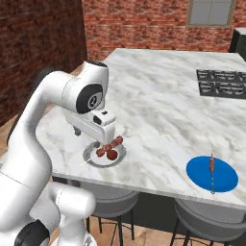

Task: Pick up the apple and kiwi from the fridge and place one fruit on each plate on the dining counter.

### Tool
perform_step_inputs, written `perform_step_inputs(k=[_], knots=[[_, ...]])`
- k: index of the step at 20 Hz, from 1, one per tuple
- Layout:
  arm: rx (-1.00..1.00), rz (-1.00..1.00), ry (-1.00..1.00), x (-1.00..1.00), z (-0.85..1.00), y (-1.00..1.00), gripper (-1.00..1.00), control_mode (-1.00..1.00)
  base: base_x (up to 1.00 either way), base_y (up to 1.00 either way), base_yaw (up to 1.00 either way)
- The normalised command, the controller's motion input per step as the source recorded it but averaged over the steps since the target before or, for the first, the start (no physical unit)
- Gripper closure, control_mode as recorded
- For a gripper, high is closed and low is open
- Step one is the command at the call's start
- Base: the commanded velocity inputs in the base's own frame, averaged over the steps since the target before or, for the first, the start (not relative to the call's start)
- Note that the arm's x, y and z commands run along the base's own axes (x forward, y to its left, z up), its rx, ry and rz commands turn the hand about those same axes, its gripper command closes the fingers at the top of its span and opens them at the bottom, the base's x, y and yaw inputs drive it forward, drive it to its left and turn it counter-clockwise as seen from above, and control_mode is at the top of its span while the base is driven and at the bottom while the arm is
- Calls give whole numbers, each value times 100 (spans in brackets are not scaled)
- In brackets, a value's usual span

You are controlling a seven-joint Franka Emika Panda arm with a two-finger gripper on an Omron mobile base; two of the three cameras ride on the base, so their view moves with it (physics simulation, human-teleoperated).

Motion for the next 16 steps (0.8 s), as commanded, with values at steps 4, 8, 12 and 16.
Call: perform_step_inputs(k=[4,8,12,16], knots=[[-3,0,0,-73,30,15,-100,-100,0,0,0],[-9,3,-29,-42,4,25,-100,-100,0,0,0],[-11,7,-72,-44,2,16,-100,-100,0,0,0],[-5,5,-52,-20,12,15,-100,-100,0,0,0]])
